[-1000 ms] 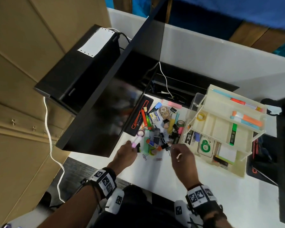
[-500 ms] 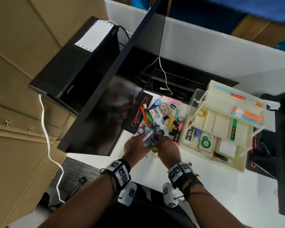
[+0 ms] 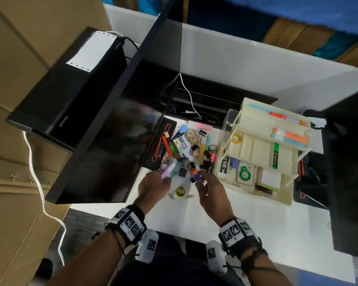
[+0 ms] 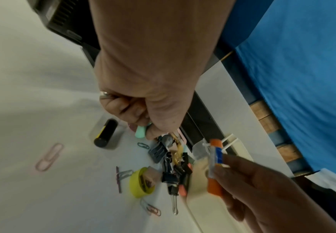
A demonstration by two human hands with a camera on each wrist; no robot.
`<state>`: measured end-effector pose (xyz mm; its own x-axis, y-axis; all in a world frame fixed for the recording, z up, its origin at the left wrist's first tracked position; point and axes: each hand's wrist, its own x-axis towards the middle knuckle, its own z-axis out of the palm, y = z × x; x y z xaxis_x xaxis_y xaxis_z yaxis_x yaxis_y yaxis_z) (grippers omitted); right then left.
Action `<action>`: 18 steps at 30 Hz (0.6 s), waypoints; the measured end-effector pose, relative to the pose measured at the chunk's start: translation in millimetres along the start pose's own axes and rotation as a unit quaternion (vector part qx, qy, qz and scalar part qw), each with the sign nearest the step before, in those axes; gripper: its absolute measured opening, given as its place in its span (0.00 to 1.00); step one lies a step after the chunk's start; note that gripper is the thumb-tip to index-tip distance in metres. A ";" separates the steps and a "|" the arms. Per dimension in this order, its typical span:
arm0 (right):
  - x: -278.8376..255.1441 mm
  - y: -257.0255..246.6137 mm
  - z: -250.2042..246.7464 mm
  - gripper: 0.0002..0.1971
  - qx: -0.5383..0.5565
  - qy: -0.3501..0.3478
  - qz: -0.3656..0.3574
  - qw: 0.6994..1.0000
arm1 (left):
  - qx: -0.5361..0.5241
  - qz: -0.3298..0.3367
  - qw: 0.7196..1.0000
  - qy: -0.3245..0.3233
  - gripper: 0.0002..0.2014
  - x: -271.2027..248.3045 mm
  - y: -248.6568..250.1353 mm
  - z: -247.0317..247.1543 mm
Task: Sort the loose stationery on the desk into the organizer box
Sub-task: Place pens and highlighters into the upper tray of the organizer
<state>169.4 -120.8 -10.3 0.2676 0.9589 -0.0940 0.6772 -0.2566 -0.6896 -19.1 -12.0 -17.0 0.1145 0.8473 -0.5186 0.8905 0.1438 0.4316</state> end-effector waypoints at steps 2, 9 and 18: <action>-13.3 9.2 -23.5 0.14 0.037 0.042 0.028 0.998 | 0.000 0.008 1.000 0.008 0.17 -2.8 -3.8 -2.8; -48.4 72.1 -112.7 0.14 0.043 0.200 0.102 0.974 | -0.024 0.076 0.997 0.008 0.13 -17.5 0.9 -13.3; -57.6 163.5 -194.6 0.17 -0.092 0.150 0.121 0.977 | -0.053 0.180 0.982 -0.012 0.11 -28.7 51.3 -19.2</action>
<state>398.1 -241.5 22.2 0.6056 0.7958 -0.0052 0.6735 -0.5160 -0.5293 14.9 -19.0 34.2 0.4247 0.8410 -0.3353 0.7398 -0.1089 0.6640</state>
